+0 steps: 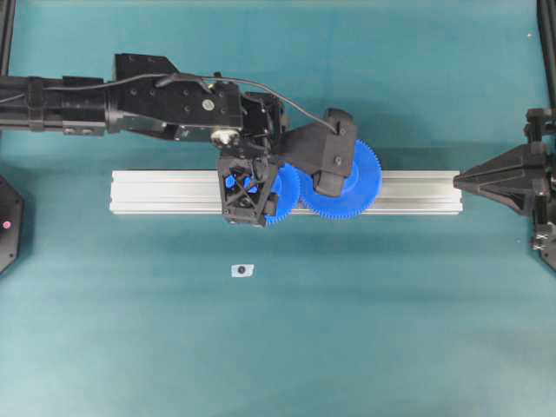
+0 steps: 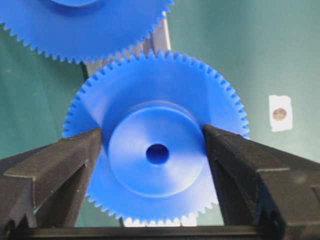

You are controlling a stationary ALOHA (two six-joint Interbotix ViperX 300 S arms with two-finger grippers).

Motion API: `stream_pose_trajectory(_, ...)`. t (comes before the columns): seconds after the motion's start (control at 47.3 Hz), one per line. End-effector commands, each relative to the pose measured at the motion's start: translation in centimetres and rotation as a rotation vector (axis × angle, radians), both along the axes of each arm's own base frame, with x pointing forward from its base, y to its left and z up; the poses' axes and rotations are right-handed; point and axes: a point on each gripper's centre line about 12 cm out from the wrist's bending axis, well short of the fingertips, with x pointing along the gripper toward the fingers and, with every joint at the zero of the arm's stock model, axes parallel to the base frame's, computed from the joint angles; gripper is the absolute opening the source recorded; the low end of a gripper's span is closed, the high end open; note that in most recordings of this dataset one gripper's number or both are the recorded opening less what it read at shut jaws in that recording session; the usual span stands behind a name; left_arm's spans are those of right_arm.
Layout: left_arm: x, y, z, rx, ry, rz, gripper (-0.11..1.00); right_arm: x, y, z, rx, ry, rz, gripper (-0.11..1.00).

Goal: Find the location of the shaft and insert the small gear.
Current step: 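Push the small gear down onto the shaft, meshing with large gear, then open the left gripper and raise it off the seated gear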

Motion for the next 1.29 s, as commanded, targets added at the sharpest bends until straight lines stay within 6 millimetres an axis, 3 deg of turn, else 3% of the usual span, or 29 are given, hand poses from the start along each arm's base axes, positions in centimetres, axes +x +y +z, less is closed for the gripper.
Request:
stream_pose_trajectory(0.0, 0.1, 0.4, 1.8, 0.015, -0.034, 0.001, 0.83, 0.1, -0.1, 0.5, 0.008, -0.016, -0.005, 0.01)
stream_pose_trajectory(0.55, -0.3, -0.7, 4.9, 0.019, -0.078, -0.017, 0.83, 0.1, -0.1, 0.7, 0.007, -0.027, -0.005, 0.01)
stream_pose_trajectory(1.268, -0.5, -0.9, 5.5, 0.016, -0.082, -0.012, 0.83, 0.0, -0.1, 0.6, 0.007, -0.024, -0.005, 0.01)
